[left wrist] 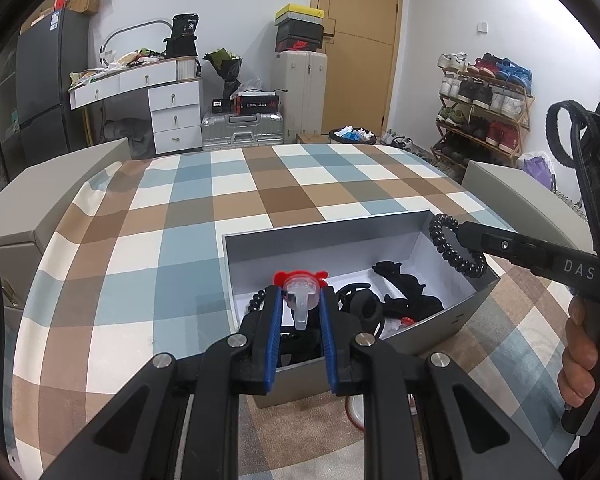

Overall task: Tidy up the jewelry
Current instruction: 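Carry the vial and the spiral tie over the grey box with both grippers, then open the left gripper to drop the vial while the right releases the spiral tie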

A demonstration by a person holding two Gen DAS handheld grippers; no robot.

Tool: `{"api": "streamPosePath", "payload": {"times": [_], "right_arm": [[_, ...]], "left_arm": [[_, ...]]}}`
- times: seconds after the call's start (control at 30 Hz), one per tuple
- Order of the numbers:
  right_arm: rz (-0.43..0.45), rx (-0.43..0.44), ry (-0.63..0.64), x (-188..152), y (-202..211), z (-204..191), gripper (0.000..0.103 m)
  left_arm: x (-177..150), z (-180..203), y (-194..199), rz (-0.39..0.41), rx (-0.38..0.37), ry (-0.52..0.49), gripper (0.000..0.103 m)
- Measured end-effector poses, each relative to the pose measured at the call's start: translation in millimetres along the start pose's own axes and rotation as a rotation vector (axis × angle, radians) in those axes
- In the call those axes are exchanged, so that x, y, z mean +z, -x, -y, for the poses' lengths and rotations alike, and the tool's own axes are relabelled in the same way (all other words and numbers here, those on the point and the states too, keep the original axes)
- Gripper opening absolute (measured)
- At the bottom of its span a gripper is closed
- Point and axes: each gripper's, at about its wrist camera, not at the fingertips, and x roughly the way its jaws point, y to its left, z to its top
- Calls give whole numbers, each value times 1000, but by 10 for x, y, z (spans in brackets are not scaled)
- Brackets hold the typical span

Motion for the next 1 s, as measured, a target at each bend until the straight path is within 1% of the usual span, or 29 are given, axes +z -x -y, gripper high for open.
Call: {"api": "streamPosePath", "payload": {"times": [0.33,0.37,0.6,0.63,0.7,0.77,0.83,0.87,0.9,0.97,1.0], "right_arm": [[-28,-8,6,-26,-77,-5,9],[-28,-10,7,-27,-79,-12,11],[-12,-4,25,-13,-4,-47,12],[-13,0,30,-11,4,-53,14],[-11,9,45,-8,48,-79,18],[-3,4,61,-6,96,-109,23],[-1,-2,80,-10,137,-139,28],[1,-4,88,-19,166,-152,35],[6,-6,91,-31,196,-158,40],[12,-11,84,-55,238,-151,66],[18,-11,76,-70,265,-139,71]], "left_arm": [[-4,4,-5,-6,-5,4,14],[-4,4,-5,-6,-5,4,14],[-1,14,8,-7,-21,14,14],[1,19,14,-5,-25,12,15],[8,40,26,-7,-23,8,25],[12,34,45,-6,-35,14,42],[14,22,67,-5,-56,21,53],[15,21,87,-3,-68,23,60],[14,27,120,1,-80,24,63],[16,49,165,3,-85,16,78],[17,63,188,4,-74,14,82]]}}
